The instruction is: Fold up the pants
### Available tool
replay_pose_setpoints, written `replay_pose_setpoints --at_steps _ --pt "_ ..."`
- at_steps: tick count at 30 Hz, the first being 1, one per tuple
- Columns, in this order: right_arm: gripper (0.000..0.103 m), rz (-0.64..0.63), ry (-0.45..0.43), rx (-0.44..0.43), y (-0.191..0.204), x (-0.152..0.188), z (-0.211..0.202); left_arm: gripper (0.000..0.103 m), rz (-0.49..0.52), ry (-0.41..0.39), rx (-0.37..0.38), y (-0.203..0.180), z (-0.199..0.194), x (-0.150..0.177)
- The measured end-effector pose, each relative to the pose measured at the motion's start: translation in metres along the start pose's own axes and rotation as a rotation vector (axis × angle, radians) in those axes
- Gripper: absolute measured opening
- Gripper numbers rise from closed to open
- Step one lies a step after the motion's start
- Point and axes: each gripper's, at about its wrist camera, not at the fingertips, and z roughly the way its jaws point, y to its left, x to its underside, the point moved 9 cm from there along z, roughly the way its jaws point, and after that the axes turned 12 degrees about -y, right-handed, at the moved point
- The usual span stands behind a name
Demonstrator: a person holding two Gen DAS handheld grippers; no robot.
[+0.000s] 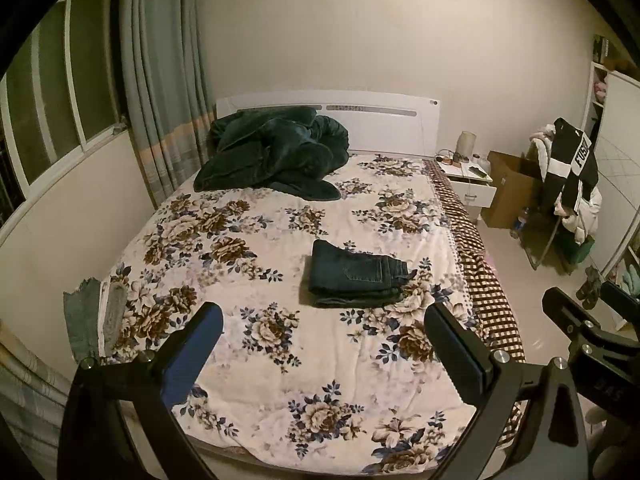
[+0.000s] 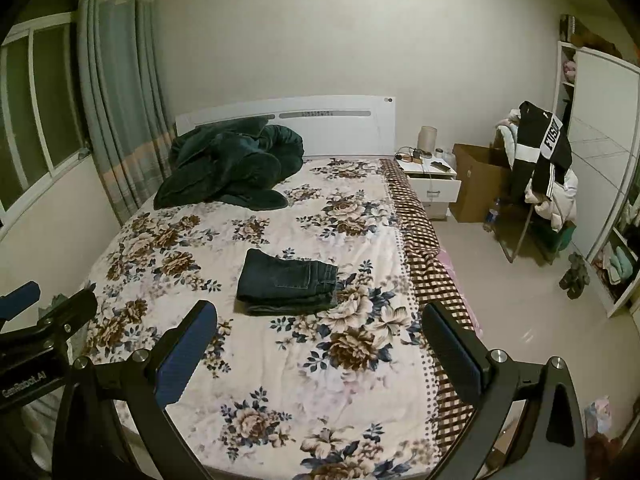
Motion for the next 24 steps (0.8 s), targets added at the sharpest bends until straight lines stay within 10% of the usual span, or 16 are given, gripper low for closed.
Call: replay_pose_setpoints --at_steps 24 --pt "0.103 -0.001 0.001 -0.01 0.012 0.005 -0.01 0.103 -0.004 -0.023 -0.047 0.003 -0.014 -0.004"
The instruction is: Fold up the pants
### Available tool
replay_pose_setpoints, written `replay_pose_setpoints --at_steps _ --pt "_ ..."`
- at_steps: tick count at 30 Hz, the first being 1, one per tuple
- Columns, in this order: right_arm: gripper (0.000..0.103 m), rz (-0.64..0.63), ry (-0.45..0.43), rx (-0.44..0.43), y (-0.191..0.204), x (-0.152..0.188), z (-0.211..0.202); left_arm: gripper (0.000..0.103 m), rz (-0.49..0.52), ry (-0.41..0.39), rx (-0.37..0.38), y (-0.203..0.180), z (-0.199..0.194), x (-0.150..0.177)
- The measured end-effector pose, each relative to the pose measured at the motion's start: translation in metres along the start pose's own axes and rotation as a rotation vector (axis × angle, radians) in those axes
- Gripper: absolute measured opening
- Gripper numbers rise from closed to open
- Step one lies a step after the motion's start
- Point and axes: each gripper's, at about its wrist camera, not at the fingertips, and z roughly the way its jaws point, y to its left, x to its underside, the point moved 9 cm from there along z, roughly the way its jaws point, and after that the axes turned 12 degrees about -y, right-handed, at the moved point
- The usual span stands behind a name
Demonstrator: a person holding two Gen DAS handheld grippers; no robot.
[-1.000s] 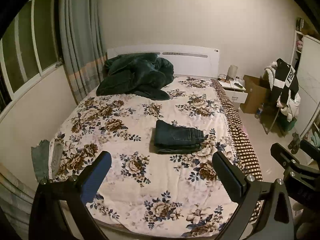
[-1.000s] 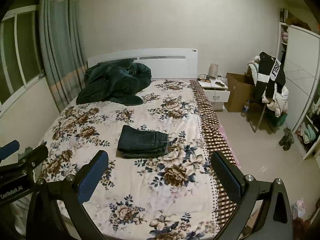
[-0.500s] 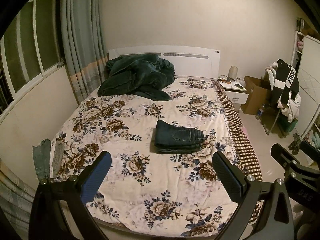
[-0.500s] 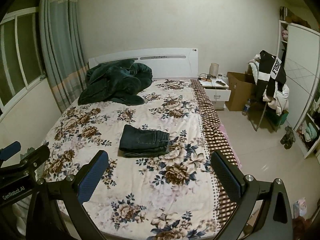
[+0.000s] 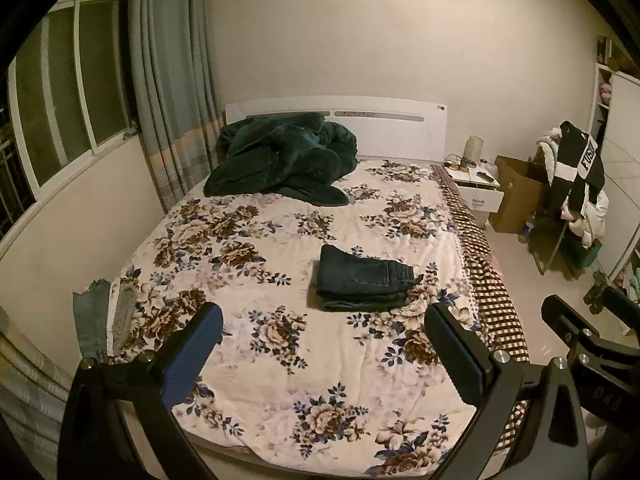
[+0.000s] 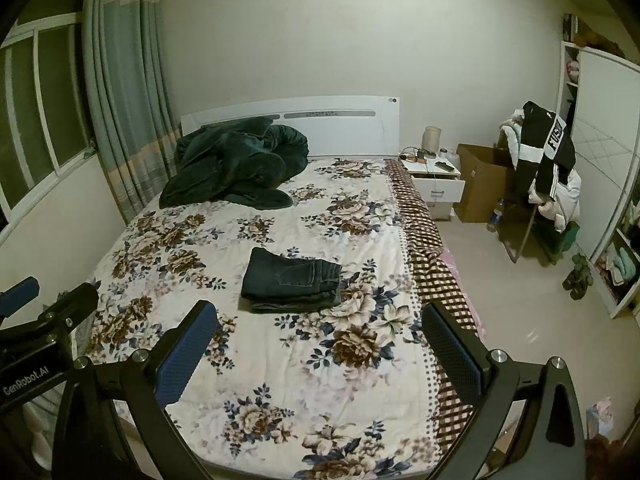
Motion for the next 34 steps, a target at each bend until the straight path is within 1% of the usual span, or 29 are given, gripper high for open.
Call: replay_pose_setpoints --at_steps 7,19,25,34 --pt "0.103 -0.002 -0.001 0.001 -0.001 0.0 0.001 0.103 0.013 -0.014 -0.015 -0.002 -0.002 -0.003" --pt "0.103 0.0 -0.002 0.0 -0.003 0.001 0.001 0.103 0.019 -0.022 -0.014 -0.004 -0.002 -0.006" --pt "0.103 -0.005 -0.008 -0.007 0.004 -0.008 0.001 0.103 0.014 -0.03 -0.026 -0.005 -0.005 -0.009" --pt "0.103 -0.003 -0.005 -0.009 0.009 -0.009 0.001 0.103 0.019 -0.039 -0.028 -0.004 -0.004 -0.011"
